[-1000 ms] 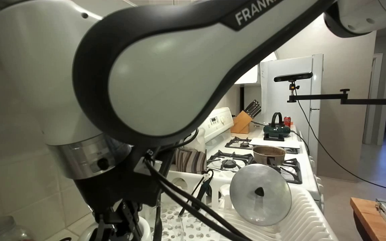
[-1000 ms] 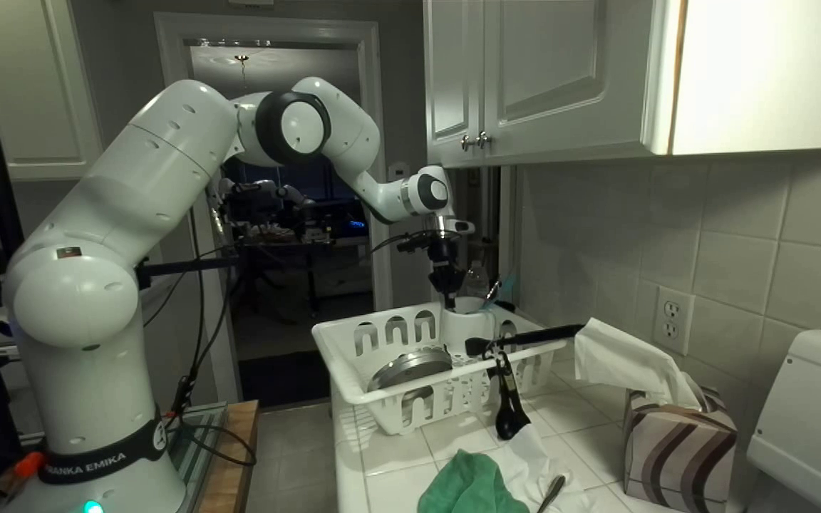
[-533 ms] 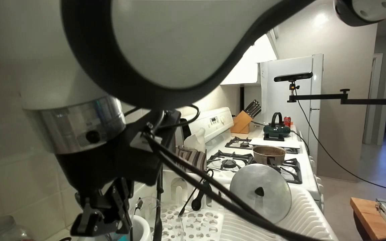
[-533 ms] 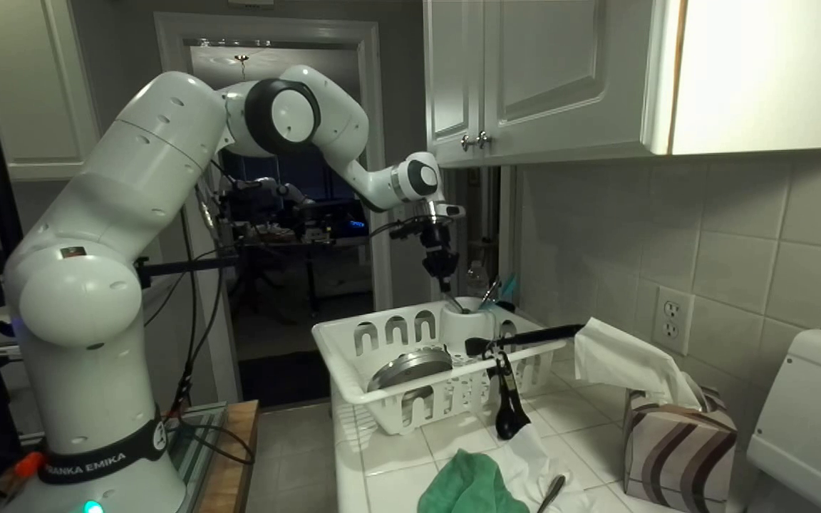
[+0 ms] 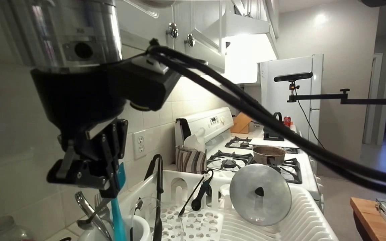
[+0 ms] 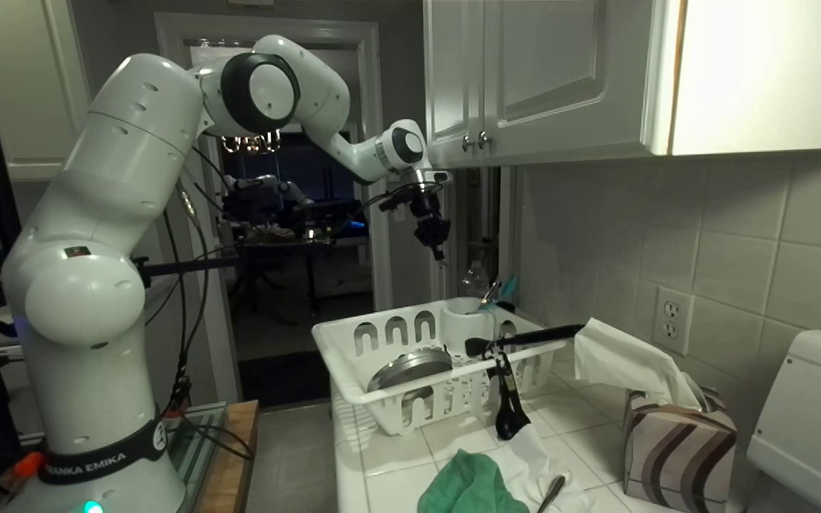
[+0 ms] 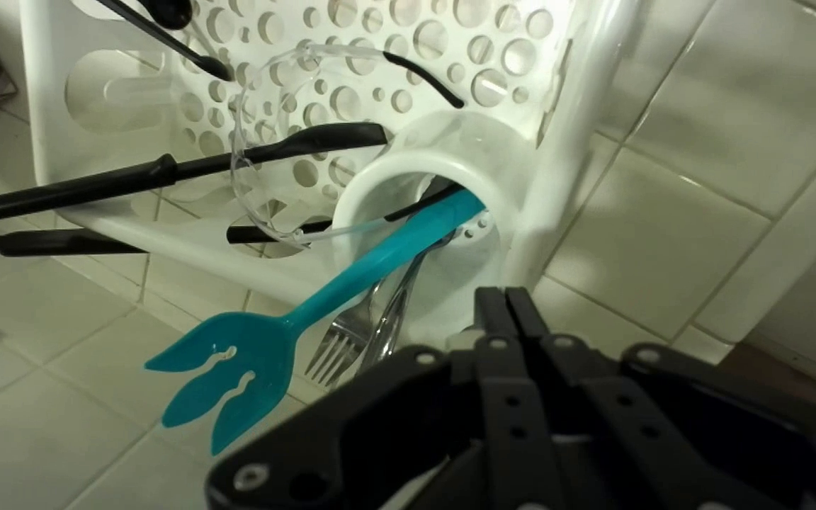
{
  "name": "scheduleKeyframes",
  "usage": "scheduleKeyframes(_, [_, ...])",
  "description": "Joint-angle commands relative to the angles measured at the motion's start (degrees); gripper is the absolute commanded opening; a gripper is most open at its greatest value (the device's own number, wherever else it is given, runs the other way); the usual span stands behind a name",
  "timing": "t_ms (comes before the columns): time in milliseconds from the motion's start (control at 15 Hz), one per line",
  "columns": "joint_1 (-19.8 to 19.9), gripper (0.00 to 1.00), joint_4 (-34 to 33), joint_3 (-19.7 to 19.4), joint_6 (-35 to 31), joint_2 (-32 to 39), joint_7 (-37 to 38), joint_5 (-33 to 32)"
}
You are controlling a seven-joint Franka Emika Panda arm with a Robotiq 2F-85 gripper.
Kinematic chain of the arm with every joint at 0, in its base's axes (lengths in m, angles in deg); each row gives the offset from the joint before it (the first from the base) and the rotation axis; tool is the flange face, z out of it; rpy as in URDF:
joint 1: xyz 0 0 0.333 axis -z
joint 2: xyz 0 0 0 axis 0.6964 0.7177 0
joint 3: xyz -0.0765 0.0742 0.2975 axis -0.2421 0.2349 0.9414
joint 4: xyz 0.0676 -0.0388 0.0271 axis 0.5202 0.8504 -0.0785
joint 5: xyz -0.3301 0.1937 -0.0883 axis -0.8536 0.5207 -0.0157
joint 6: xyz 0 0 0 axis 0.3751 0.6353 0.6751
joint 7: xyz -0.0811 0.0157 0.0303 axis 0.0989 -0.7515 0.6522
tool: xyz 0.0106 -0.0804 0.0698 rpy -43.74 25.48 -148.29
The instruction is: Remove one spoon from the cutlery holder on the dishrack.
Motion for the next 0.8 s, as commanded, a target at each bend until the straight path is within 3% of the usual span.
scheduleKeyframes(0, [1.8, 0.01, 6.1, 1.6, -1.3, -4.2, -3.8, 3.2])
scheduleKeyframes(533, [7.1, 0.01, 10.8, 7.2, -4.1, -7.2, -13.3, 6.7])
scheduleKeyframes(733, [8.3, 0.01, 13.1, 7.8, -3.5, -8.5, -13.7, 8.2])
